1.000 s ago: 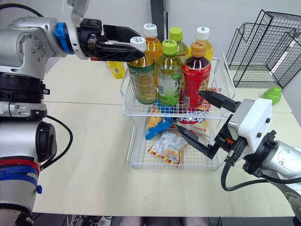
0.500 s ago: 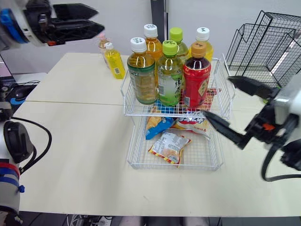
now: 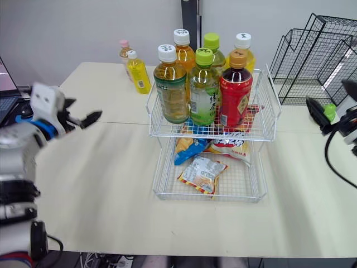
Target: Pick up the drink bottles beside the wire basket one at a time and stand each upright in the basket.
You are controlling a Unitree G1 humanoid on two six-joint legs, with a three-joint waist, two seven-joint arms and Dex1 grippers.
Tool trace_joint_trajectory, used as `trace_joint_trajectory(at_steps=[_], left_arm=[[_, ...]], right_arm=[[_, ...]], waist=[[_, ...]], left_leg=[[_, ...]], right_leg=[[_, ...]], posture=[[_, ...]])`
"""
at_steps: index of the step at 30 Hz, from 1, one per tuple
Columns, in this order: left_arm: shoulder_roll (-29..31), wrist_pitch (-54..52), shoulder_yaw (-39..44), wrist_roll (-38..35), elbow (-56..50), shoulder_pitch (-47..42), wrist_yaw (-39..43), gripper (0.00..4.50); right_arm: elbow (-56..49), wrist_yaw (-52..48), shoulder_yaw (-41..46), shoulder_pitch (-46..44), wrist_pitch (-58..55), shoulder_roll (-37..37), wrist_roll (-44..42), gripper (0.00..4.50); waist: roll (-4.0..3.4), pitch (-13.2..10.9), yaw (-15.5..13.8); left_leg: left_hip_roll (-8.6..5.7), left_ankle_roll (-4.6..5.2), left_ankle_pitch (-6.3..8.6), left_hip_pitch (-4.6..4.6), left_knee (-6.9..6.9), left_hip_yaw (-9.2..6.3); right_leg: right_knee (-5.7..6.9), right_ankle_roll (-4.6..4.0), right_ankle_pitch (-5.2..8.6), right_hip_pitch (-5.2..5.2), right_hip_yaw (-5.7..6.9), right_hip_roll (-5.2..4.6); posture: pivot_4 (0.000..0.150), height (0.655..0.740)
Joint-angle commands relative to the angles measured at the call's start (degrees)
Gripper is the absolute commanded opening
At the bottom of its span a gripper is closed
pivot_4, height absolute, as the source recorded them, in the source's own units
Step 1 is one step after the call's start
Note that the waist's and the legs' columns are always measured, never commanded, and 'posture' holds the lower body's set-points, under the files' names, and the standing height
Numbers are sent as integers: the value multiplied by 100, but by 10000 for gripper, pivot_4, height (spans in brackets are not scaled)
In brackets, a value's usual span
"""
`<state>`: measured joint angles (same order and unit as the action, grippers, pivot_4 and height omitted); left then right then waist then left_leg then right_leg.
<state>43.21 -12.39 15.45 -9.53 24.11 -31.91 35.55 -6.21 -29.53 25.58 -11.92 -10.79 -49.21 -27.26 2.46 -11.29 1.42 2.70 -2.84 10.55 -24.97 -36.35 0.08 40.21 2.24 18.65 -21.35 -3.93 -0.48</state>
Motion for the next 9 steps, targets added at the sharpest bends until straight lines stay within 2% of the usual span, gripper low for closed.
trace_joint_trajectory(at_steps=[1,5,9], left_arm=[[-198,756,192,152,-175,217,-564,44724],[-493,980,286,45,-3,463,-860,44724],[-667,916,433,-287,38,588,-810,44724]], right_arm=[[746,84,-144,254,1004,364,803,45000],[1371,322,-233,518,1742,818,1331,45000],[1683,594,-177,450,1910,1117,1414,45000]], waist=[[1,0,-28],[-5,3,-25],[-7,4,22]], left_leg=[[-1,0,0,-1,-1,-1],[-3,0,0,5,0,4],[-3,-1,-1,11,0,8]], right_leg=[[1,0,0,-1,2,-1],[3,0,0,3,-2,-2],[13,0,0,3,-6,-3]], posture=[[1500,7360],[1500,7360],[1500,7360]])
